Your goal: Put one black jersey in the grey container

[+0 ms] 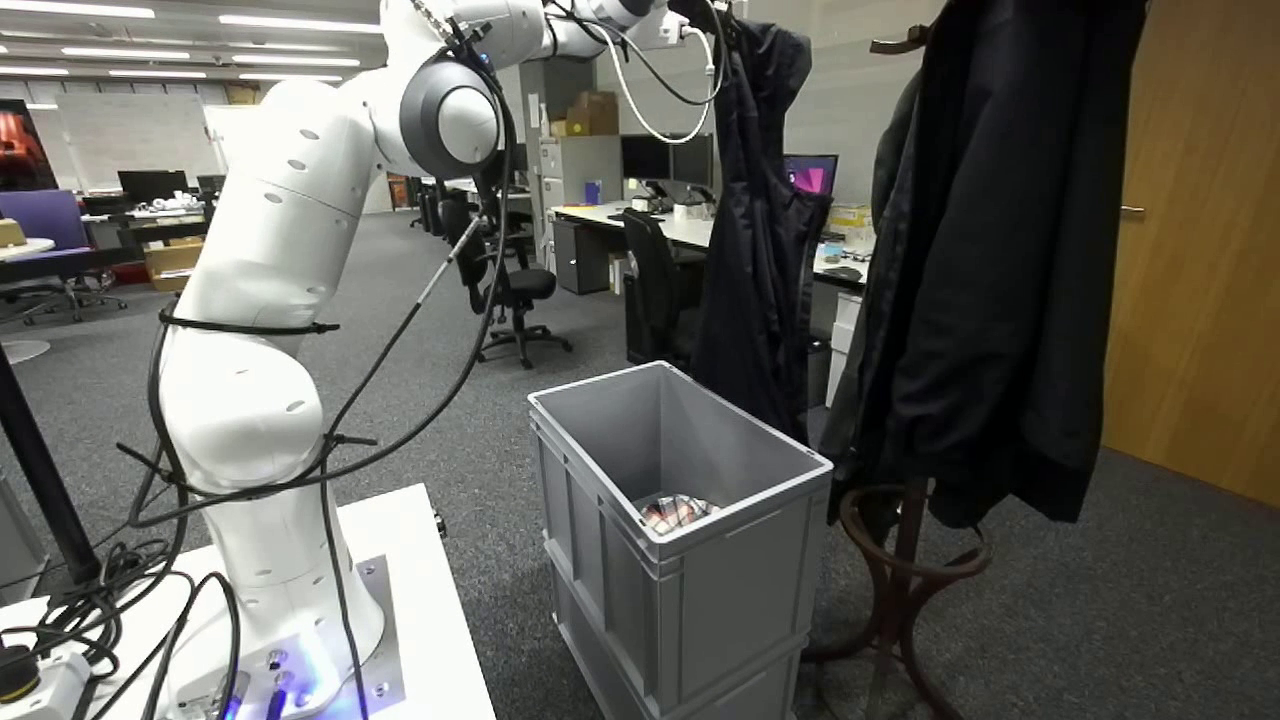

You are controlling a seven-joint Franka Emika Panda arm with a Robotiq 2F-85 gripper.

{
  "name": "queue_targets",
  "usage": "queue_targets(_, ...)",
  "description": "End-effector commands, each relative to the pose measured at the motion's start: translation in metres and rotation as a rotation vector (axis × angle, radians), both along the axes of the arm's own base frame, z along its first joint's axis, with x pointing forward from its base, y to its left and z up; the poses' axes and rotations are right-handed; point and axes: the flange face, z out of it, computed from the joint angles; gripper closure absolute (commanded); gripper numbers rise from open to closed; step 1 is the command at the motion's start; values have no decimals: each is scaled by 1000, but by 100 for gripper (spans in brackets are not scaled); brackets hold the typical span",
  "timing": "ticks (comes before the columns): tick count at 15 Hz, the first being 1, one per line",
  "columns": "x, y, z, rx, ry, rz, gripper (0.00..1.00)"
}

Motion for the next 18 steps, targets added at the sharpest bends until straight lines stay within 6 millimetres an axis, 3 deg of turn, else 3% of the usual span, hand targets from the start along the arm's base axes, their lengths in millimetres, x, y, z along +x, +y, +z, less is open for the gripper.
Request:
queue_targets(1, -29, -6, 25, -8, 23, 10, 100)
queue_targets(18, -139, -10, 57, 121, 119, 196, 100)
